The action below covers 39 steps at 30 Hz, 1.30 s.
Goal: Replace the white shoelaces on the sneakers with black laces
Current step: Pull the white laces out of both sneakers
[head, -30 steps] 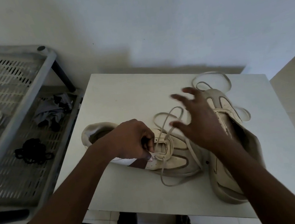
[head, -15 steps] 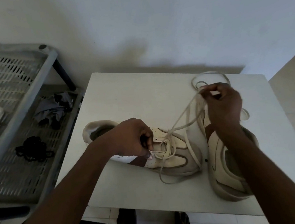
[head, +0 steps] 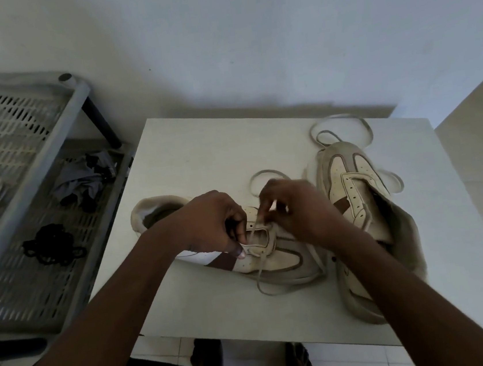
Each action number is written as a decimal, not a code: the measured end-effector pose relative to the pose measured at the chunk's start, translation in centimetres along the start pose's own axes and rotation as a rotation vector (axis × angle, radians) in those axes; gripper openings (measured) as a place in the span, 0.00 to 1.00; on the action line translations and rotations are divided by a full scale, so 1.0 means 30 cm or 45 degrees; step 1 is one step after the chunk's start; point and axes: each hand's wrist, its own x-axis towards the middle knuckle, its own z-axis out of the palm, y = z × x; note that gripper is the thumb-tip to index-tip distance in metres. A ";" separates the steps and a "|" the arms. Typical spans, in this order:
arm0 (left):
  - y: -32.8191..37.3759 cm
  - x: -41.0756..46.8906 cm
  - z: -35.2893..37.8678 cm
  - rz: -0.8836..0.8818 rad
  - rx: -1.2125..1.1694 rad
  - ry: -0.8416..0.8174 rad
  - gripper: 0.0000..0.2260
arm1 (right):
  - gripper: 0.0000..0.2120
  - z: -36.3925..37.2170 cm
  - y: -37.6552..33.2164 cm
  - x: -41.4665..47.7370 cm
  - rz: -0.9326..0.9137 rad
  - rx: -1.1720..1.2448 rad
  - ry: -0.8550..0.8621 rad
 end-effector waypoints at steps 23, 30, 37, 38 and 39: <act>-0.031 0.030 0.003 0.151 0.230 0.301 0.14 | 0.17 -0.024 -0.056 -0.021 0.457 -0.252 -0.347; -0.018 0.049 0.025 -0.006 0.425 0.348 0.12 | 0.23 0.074 -0.112 -0.042 0.565 -0.516 -0.128; -0.030 0.049 0.033 -0.037 0.446 0.600 0.07 | 0.11 0.079 -0.106 -0.044 0.546 -0.412 0.025; -0.032 0.049 0.031 -0.038 0.441 0.626 0.07 | 0.10 0.076 -0.104 -0.042 0.537 -0.387 0.055; -0.033 0.048 0.029 -0.042 0.437 0.650 0.06 | 0.09 0.073 -0.101 -0.041 0.520 -0.351 0.081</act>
